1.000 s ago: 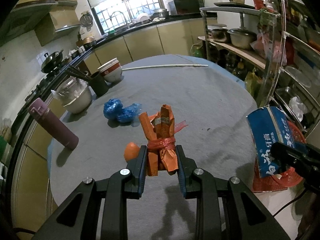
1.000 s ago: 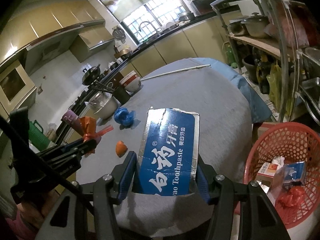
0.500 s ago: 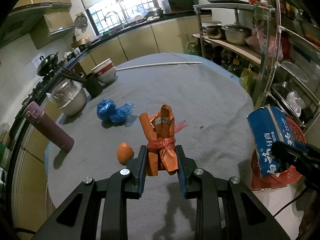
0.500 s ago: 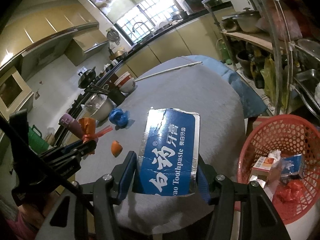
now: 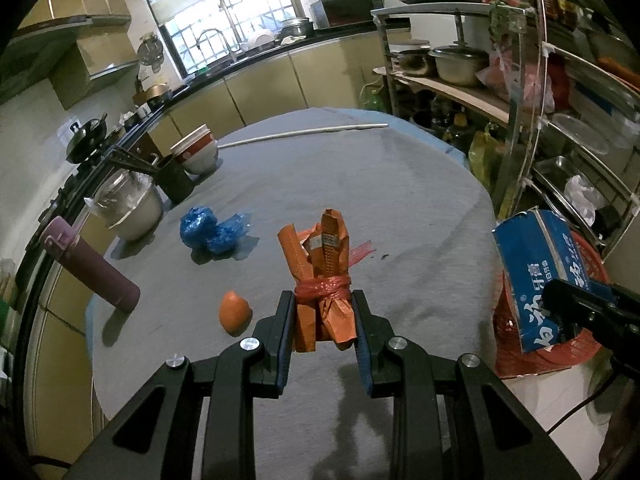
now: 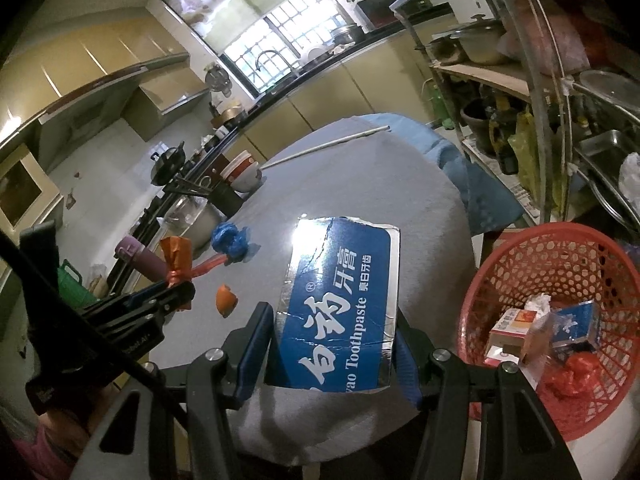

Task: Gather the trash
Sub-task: 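Lift and carry the toothpaste box and orange bag toward the red basket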

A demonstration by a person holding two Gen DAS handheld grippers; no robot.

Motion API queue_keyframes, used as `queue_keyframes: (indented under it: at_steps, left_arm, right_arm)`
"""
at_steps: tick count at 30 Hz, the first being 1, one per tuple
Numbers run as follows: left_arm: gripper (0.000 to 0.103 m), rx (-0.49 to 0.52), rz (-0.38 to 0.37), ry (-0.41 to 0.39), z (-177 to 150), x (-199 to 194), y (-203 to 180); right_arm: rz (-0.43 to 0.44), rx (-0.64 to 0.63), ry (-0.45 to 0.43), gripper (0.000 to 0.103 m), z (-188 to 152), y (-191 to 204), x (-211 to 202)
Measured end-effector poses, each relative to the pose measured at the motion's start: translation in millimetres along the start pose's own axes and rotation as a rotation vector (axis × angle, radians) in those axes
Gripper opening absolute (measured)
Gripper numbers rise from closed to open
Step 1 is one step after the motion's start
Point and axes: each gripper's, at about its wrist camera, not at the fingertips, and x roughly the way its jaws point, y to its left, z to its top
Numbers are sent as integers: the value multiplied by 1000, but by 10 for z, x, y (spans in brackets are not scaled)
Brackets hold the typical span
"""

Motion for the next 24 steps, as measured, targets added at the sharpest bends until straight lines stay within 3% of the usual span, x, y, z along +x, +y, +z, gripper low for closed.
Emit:
queue_keyframes:
  at_steps: [24]
  left_arm:
    - [29,95,-28,-22,89,-57,-405]
  right_arm:
    - [-21,59,-46,60,-49,-254,-237]
